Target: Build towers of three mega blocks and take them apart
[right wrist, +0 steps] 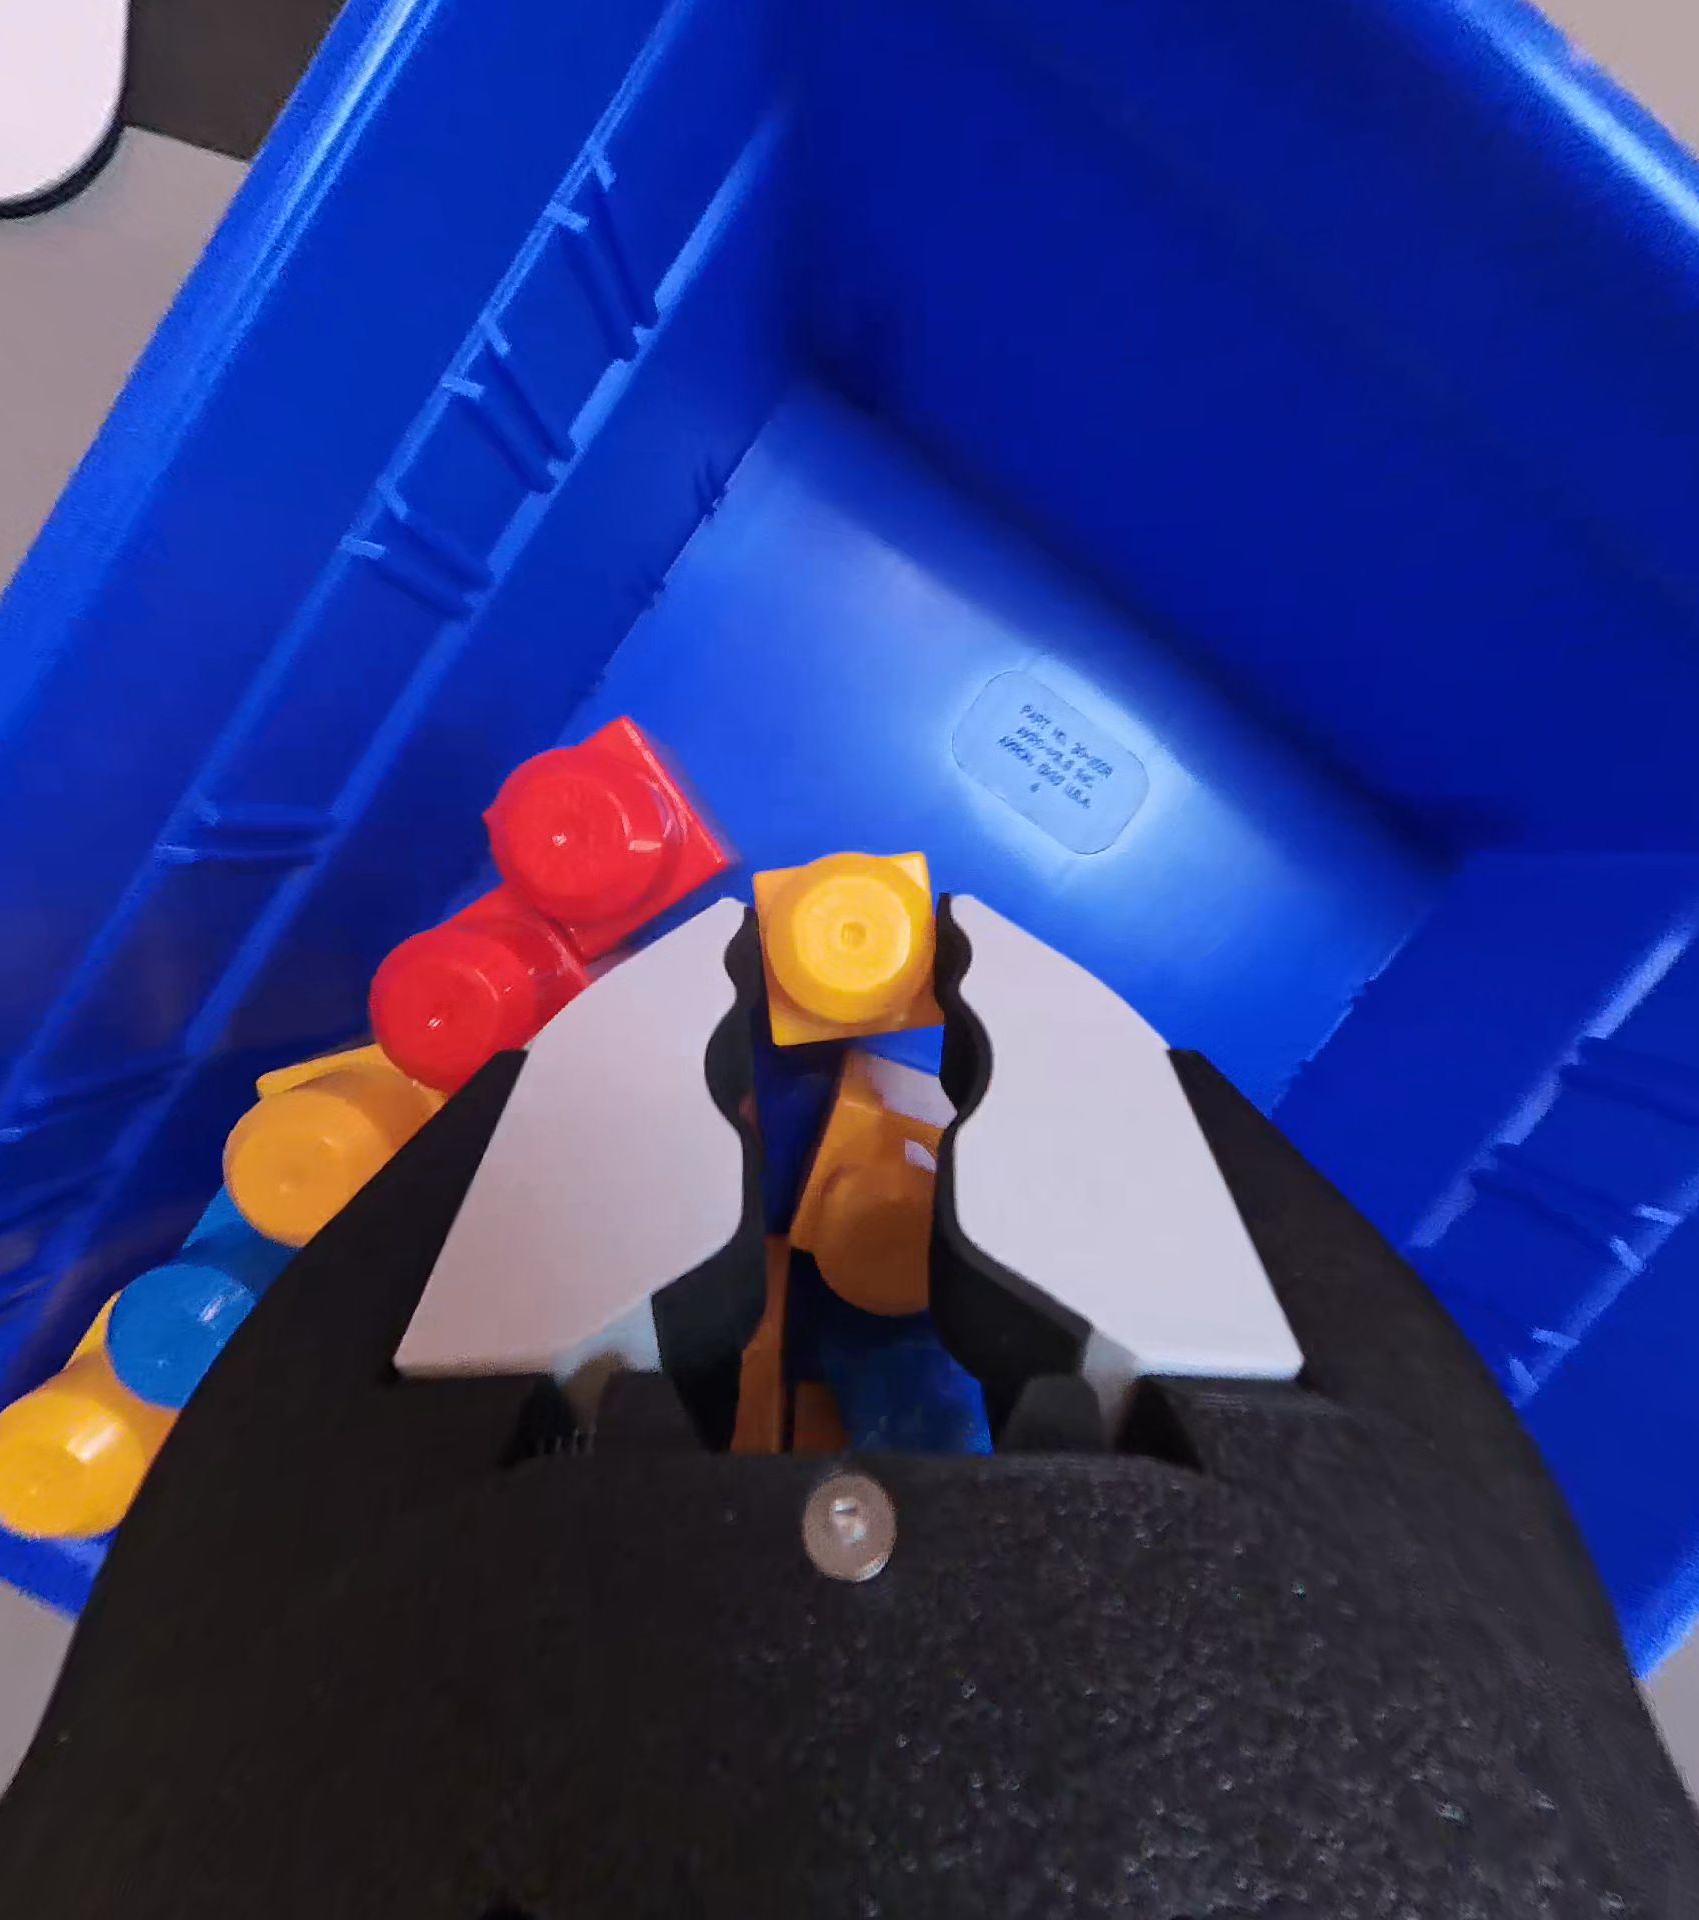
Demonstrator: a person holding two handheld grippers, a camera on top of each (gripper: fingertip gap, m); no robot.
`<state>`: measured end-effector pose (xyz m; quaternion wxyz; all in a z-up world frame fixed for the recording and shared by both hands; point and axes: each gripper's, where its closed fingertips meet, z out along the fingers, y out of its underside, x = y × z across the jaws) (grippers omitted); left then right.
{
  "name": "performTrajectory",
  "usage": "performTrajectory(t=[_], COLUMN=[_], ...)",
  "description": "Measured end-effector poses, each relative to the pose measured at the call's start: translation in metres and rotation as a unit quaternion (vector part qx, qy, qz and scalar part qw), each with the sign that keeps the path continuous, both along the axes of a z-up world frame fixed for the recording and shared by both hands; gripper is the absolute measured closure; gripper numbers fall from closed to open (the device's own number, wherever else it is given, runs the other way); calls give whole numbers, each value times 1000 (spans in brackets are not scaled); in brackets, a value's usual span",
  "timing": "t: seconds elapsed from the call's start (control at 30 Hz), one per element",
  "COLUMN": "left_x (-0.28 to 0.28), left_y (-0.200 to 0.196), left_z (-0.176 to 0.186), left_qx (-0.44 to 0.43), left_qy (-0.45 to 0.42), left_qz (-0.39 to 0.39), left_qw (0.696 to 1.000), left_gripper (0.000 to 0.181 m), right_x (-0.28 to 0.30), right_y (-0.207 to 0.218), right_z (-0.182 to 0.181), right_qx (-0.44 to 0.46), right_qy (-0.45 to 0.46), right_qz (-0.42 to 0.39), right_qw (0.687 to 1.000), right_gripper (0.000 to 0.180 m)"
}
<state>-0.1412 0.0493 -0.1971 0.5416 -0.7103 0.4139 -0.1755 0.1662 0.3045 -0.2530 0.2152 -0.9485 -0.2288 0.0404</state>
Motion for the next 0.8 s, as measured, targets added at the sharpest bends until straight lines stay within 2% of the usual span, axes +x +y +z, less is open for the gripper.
performTrajectory(t=[0.2,0.33,0.4,0.47,0.6,0.7,0.8], left_x=[2,0,-1,-3,-21,-63,-132], left_y=[-1,0,1,3,13,30,52], left_z=[-3,-1,-1,0,18,50,86], left_qx=[1,2,1,3,28,56,85], left_qy=[10,5,2,-1,-21,-72,-127], left_qz=[-3,0,4,10,57,142,260], left_qw=[1000,1000,1000,1000,998,986,953], left_gripper=[181,181,181,180,180,181,180], right_x=[-12,-16,-17,-23,-62,-94,-122], right_y=[-19,-22,-22,-20,-48,-94,-135], right_z=[-3,8,23,49,120,153,155], right_qx=[-56,-33,5,83,264,345,362], right_qy=[55,81,91,104,180,227,251], right_qz=[37,47,47,57,109,147,177], right_qw=[996,995,995,989,941,899,880], right_gripper=[145,138,135,134,134,134,131])
